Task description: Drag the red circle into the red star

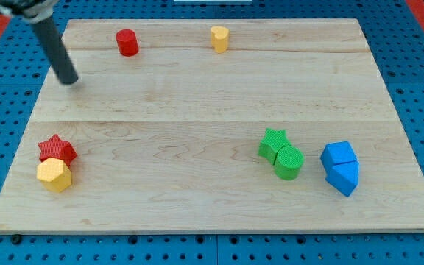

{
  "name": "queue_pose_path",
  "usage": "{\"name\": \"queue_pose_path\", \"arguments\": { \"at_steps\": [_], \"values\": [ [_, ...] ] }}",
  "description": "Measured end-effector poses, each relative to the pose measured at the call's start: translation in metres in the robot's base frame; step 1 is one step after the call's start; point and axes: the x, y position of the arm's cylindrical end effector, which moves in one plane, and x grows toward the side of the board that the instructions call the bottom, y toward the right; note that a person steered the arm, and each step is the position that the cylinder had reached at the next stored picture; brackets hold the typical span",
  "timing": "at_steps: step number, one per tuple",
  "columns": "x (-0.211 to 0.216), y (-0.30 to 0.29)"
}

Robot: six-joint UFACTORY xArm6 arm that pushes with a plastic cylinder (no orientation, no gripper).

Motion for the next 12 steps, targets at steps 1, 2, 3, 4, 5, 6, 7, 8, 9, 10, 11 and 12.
{"name": "queue_pose_path", "arguments": {
  "at_steps": [1, 2, 3, 4, 5, 6, 7, 8, 9, 10, 11, 12],
  "values": [
    [-0.075, 0.025],
    [-0.108, 0.100],
    [-0.071, 0.109],
    [-0.047, 0.101],
    [-0.023, 0.081],
    [-0.027, 0.060],
    [-0.038, 0.040],
    [-0.020, 0.038],
    [0.017, 0.038],
    [0.052, 0.035],
    [0.037, 0.023],
    [0.031, -0.013]
  ]
}}
